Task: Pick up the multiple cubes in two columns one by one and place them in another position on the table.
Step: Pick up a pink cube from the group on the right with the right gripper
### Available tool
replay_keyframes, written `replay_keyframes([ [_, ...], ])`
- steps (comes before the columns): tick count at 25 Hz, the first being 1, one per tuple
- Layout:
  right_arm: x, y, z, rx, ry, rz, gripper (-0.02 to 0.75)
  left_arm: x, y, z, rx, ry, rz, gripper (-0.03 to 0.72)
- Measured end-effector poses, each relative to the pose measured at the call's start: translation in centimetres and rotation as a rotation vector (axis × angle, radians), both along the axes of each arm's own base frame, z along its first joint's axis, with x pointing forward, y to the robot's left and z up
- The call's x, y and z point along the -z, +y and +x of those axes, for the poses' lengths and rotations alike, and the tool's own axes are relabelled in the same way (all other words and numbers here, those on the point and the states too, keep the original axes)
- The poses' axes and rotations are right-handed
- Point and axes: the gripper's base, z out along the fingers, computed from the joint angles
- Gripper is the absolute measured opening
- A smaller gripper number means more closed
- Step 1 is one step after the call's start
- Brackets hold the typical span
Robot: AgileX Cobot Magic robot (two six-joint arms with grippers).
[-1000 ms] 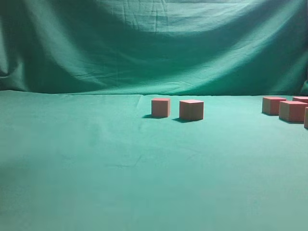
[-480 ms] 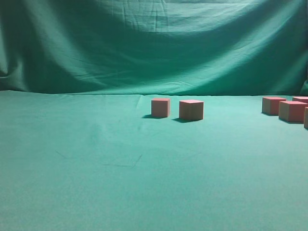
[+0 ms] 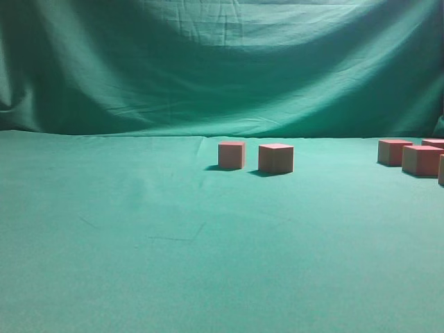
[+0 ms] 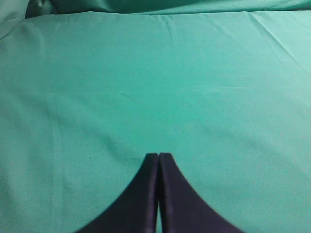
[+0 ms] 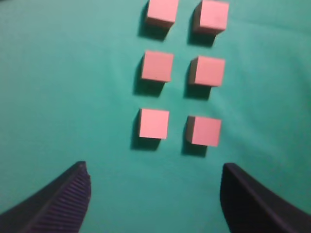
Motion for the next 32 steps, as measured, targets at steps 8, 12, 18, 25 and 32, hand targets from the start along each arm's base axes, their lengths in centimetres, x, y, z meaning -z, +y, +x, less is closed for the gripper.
replay_keyframes([
  [8,3.8,-2.4,0.9,0.14,0.009,0.086,0.554,0.0,0.0,0.0,0.0,0.0,0.0,0.0],
  [12,5.5,-2.1,2.1,0.109,0.043,0.076,0.554,0.0,0.0,0.0,0.0,0.0,0.0,0.0],
  [18,8.1,-1.5,3.8,0.066,0.08,0.062,0.554,0.0,0.0,0.0,0.0,0.0,0.0,0.0],
  [25,10.1,-1.2,4.9,0.059,0.097,0.058,0.554,0.0,0.0,0.0,0.0,0.0,0.0,0.0],
  [32,11.6,-1.0,5.3,0.06,0.134,0.05,0.554,0.0,0.0,0.0,0.0,0.0,0.0,0.0],
])
